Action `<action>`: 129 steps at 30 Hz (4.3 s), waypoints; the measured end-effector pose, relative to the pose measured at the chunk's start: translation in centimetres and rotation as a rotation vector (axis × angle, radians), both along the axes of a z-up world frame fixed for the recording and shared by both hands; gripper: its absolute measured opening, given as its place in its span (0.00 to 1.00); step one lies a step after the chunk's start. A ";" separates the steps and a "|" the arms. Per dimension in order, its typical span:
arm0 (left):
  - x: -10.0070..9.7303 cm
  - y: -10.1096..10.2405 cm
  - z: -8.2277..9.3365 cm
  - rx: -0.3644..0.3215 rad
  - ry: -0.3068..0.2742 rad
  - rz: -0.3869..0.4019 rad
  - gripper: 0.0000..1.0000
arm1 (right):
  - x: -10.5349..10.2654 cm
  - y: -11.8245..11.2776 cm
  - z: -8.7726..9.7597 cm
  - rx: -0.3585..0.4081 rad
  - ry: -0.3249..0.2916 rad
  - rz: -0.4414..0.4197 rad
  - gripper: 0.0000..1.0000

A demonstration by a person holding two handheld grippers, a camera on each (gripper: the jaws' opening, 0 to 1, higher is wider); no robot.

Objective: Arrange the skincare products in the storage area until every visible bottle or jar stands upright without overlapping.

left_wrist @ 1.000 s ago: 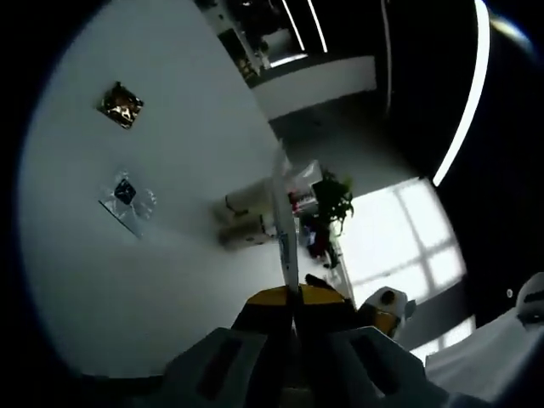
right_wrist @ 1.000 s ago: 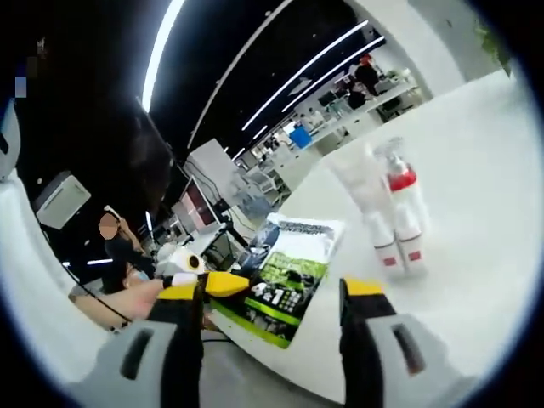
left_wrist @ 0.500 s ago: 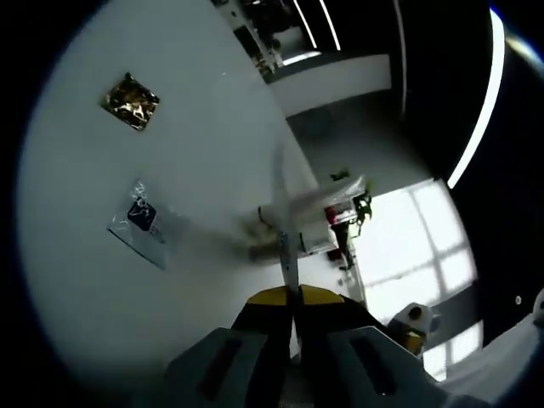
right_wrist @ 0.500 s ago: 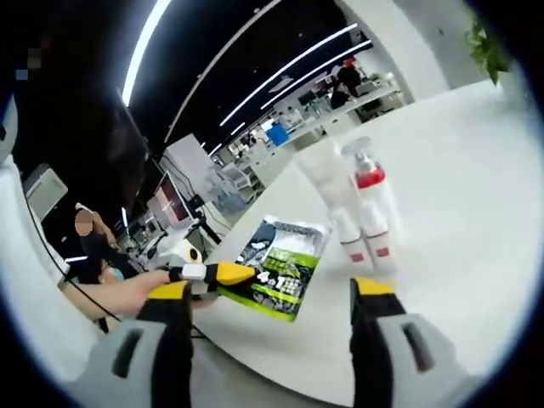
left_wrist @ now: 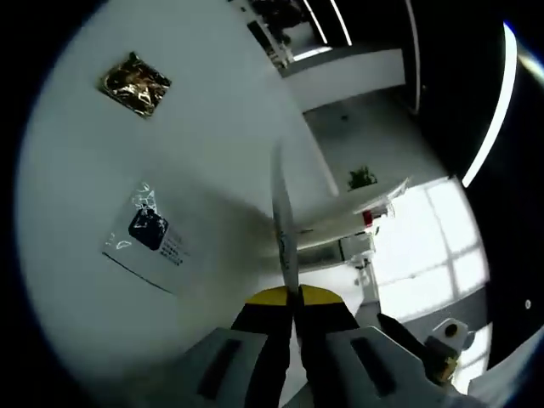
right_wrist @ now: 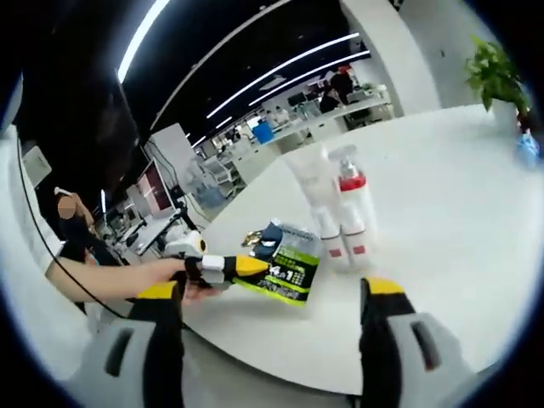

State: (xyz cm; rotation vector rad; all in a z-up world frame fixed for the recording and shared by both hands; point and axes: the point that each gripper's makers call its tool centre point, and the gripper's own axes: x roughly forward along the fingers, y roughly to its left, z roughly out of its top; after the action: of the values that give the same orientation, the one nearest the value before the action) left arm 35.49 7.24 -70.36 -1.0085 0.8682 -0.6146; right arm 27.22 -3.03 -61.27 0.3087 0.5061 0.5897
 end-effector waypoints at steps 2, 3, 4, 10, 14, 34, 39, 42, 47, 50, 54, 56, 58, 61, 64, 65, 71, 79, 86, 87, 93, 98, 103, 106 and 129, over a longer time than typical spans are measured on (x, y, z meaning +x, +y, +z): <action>0.2 0.1 -0.5 0.016 0.007 0.008 0.00 | 0.1 -0.1 0.0 -0.015 -0.006 -0.009 0.87; 0.3 0.2 -0.6 0.021 0.006 0.011 0.00 | 0.3 -0.2 0.1 -0.018 -0.012 -0.014 0.87; 0.4 0.3 -0.8 0.029 0.008 0.019 0.00 | 0.3 -0.2 0.0 -0.019 -0.011 -0.017 0.86; 0.9 1.0 -2.0 0.097 0.010 0.062 0.00 | 0.6 -0.8 -0.2 -0.014 -0.011 -0.051 0.88; 0.8 1.1 -2.9 0.141 0.014 0.063 0.00 | 0.7 -1.0 -0.3 -0.020 -0.013 -0.064 0.88; 0.9 1.8 -3.2 0.467 -0.214 -0.090 0.13 | 0.7 -1.1 -0.2 -0.044 -0.034 -0.076 0.89; 0.5 2.2 -2.8 0.549 -0.280 -0.156 0.22 | 0.7 -1.1 -0.2 -0.053 -0.039 -0.071 0.89; 0.2 2.3 -2.3 0.582 -0.318 -0.191 0.24 | 0.6 -1.0 -0.2 -0.059 -0.039 -0.069 0.88; 0.0 3.0 -1.8 0.683 -0.398 -0.256 0.27 | 0.6 -1.0 -0.2 -0.065 -0.042 -0.068 0.88; 0.4 3.7 -1.5 0.749 -0.448 -0.270 0.29 | 0.6 -1.0 -0.2 -0.068 -0.045 -0.068 0.88; 1.2 3.4 -0.8 0.798 -0.560 -0.336 0.28 | 0.7 -1.1 -0.2 -0.073 -0.048 -0.071 0.88; 1.4 2.8 -0.6 0.843 -0.641 -0.402 0.31 | 0.7 -1.1 -0.2 -0.075 -0.049 -0.073 0.88; 1.4 2.3 -0.8 0.880 -0.703 -0.472 0.35 | 0.7 -1.2 -0.2 -0.076 -0.049 -0.076 0.88; 1.3 1.7 -1.5 0.946 -0.762 -0.585 0.37 | 0.8 -1.2 -0.2 -0.078 -0.047 -0.079 0.88; 1.6 1.2 -2.2 0.934 -0.740 -0.611 0.41 | 0.9 -1.3 -0.2 -0.081 -0.048 -0.083 0.88; 1.7 1.2 -2.4 0.934 -0.733 -0.618 0.42 | 0.9 -1.4 -0.2 -0.083 -0.047 -0.085 0.88; 1.8 1.3 -3.8 0.936 -0.686 -0.682 0.47 | 1.0 -1.5 -0.4 -0.100 -0.046 -0.090 0.88; 2.2 1.1 -3.6 0.917 -0.691 -0.683 0.47 | 1.1 -1.5 -0.7 -0.122 -0.039 -0.089 0.88; 2.3 1.0 -3.6 0.918 -0.689 -0.682 0.47 | 1.0 -1.4 -0.9 -0.138 -0.034 -0.081 0.87; 2.3 1.0 -3.5 0.917 -0.689 -0.682 0.47 | 1.0 -1.3 -1.0 -0.142 -0.031 -0.078 0.87; 2.2 1.2 -3.0 0.887 -0.677 -0.665 0.47 | 1.0 -1.3 -0.9 -0.140 -0.032 -0.079 0.87; 1.9 1.9 -2.3 0.881 -0.672 -0.641 0.50 | 1.0 -1.3 -1.0 -0.143 -0.032 -0.075 0.87; 1.6 2.9 -1.6 0.874 -0.655 -0.591 0.53 | 1.0 -1.1 -1.0 -0.148 -0.033 -0.067 0.87; 1.2 3.4 -1.2 0.874 -0.647 -0.568 0.55 | 0.9 -1.1 -1.0 -0.149 -0.034 -0.063 0.87; -4.7 9.8 0.6 0.846 -0.537 -0.331 0.74 | 0.7 -0.8 -1.1 -0.138 -0.026 -0.051 0.86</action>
State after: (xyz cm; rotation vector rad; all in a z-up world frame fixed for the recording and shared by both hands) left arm 30.76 17.04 -69.71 0.0766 0.7025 -0.6607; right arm 27.93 -3.87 -62.36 0.1819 0.5095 0.5059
